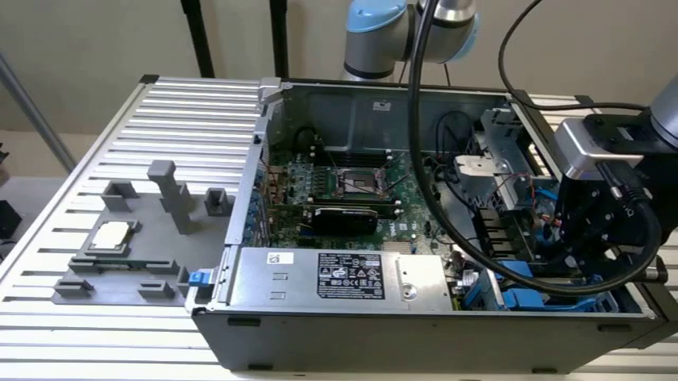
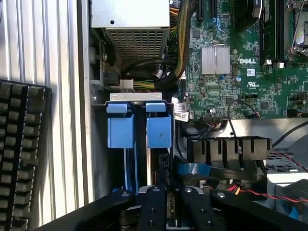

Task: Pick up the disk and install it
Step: 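Insert the first disk wire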

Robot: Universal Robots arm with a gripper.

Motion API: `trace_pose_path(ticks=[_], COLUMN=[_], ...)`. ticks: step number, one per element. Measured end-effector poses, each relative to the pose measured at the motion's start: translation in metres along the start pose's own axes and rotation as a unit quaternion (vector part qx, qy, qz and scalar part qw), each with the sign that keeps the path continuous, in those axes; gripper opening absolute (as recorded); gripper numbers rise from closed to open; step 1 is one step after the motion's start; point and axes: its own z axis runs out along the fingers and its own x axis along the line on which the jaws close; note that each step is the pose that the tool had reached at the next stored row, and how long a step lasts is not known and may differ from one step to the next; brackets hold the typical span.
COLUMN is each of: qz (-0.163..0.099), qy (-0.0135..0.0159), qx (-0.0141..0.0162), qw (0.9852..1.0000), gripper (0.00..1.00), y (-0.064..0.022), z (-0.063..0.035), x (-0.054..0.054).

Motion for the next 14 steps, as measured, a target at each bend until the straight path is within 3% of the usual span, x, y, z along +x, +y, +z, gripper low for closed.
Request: trace_pose_path(ticks=[11,12,14], qz=[0.0,0.0,0.0], qy=[0.0008,0.0008,0.0008], qx=[0.0001,0.0001,0.0001], qw=[1.0,1.0,1.0], gripper=[0.0,1.0,1.0], y=[-0.0007,-0.0006,-0.0005], z=[0.0016,0.0014,-0.0015], x=[0.0001,0.0,-0.0001])
